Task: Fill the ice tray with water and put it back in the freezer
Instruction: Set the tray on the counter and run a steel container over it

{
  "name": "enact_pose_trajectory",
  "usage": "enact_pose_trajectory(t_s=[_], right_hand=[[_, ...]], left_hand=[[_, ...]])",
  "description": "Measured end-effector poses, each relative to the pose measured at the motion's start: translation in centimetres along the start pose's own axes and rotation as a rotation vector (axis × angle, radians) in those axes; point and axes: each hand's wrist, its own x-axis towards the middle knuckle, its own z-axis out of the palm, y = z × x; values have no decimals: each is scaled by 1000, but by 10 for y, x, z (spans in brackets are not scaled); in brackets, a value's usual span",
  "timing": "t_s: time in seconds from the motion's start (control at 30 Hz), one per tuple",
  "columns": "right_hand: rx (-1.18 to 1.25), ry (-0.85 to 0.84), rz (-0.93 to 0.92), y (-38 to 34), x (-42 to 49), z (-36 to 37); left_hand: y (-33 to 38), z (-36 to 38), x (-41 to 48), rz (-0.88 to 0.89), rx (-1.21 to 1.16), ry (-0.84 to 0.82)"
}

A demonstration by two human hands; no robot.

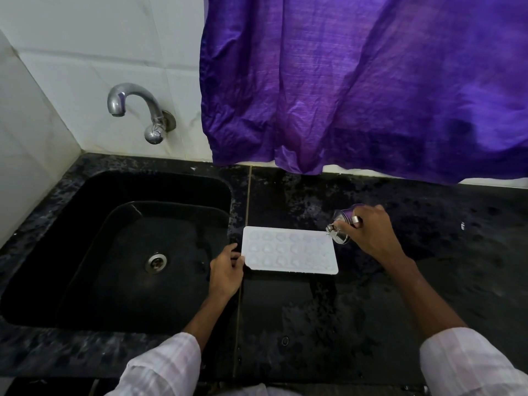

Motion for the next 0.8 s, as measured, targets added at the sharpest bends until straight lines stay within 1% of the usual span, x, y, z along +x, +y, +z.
enact_pose_trajectory(t_s=[0.27, 0.47, 0.8], right_hand=[[5, -5, -22, 1, -12, -6], [-15, -12, -41, -6, -18, -10], [20, -20, -96, -23, -18, -5]], left_hand=[[-1, 2, 1, 17, -5, -3], [-2, 2, 1, 15, 0, -9], [-5, 4, 2, 0, -9, -13]])
